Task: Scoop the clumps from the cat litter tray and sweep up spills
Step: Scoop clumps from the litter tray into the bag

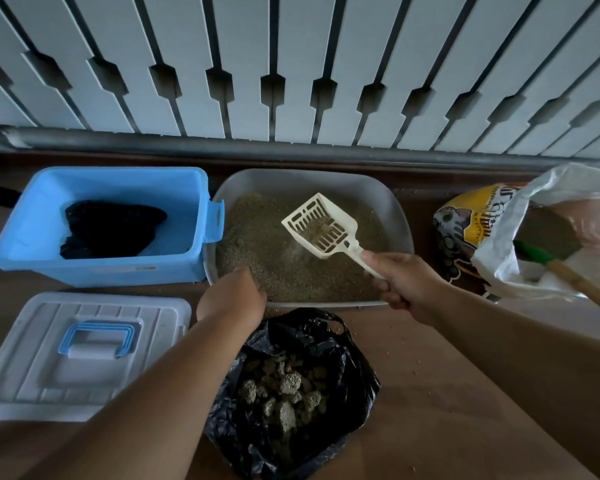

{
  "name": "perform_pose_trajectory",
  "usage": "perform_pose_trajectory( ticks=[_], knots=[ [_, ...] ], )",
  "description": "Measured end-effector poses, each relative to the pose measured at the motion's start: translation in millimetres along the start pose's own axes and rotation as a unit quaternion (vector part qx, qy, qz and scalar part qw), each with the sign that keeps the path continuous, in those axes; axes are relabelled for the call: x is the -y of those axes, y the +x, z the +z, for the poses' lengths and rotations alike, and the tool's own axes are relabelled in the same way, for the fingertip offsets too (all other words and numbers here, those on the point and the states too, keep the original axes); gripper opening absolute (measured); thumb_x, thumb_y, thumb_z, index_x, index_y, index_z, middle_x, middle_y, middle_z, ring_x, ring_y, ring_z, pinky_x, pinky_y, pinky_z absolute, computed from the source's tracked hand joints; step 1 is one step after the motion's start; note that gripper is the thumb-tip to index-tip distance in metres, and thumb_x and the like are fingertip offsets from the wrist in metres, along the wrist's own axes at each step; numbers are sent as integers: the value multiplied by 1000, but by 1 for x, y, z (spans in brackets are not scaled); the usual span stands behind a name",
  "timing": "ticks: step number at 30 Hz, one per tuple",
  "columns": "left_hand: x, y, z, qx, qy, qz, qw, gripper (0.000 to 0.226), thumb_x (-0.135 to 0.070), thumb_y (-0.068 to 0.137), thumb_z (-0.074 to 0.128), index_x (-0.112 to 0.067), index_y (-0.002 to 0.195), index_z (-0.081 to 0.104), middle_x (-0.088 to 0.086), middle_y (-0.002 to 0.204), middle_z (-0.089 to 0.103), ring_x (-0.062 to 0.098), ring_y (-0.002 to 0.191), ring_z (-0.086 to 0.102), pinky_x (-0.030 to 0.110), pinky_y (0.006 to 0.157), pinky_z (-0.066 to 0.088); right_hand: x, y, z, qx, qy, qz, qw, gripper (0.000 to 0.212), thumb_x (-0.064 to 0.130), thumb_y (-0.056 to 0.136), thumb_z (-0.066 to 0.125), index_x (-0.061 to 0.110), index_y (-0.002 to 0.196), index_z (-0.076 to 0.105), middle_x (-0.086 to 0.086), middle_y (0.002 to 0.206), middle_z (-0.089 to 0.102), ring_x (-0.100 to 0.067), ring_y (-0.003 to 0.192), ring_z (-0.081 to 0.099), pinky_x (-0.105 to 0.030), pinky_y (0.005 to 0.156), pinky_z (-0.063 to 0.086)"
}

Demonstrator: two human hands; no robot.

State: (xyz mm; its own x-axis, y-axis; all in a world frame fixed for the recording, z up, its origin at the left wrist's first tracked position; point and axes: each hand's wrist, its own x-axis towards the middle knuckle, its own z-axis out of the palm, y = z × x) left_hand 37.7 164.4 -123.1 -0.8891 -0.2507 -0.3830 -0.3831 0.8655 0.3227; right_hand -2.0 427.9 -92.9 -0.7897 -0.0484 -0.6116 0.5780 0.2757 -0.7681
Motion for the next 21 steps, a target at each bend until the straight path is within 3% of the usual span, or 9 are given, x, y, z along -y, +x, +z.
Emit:
perform_pose_trajectory(
  ticks=[5, 9, 13, 21],
  knots=[
    [0, 1, 0, 4, 4, -2, 1000, 18, -25, 98, 51, -13, 110, 57, 4, 104, 67, 27, 95, 66, 38, 78, 53, 8, 0, -14, -60, -32, -49, 996, 42, 46, 92, 66, 4, 92, 68, -1, 56, 48, -12, 42, 36, -21, 41, 27],
    [0, 1, 1, 11, 1, -6, 1000, 15, -29, 98, 50, -19, 107, 57, 0, 96, 65, 24, 91, 64, 37, 75, 53, 12, 2, -22, -136, -80, -98, 983, 38, 39, 94, 65, 3, 83, 68, -5, 57, 52, -15, 47, 44, -29, 48, 36],
    [0, 0, 0, 10, 5, -6, 1000, 16, -30, 99, 50, -20, 108, 59, -2, 93, 65, 22, 88, 63, 33, 68, 48, 13, 8, -24, -201, -245, -135, 939, 34, 41, 97, 57, 14, 78, 66, -9, 66, 64, -23, 60, 58, -38, 59, 46],
    [2, -4, -3, 5, -9, 10, 1000, 14, -30, 100, 49, -21, 105, 59, -3, 94, 65, 19, 85, 60, 31, 64, 40, 14, 18, -17, -262, -411, -123, 864, 23, 33, 104, 45, 17, 95, 60, -3, 83, 62, -18, 72, 53, -31, 59, 35]
  ],
)
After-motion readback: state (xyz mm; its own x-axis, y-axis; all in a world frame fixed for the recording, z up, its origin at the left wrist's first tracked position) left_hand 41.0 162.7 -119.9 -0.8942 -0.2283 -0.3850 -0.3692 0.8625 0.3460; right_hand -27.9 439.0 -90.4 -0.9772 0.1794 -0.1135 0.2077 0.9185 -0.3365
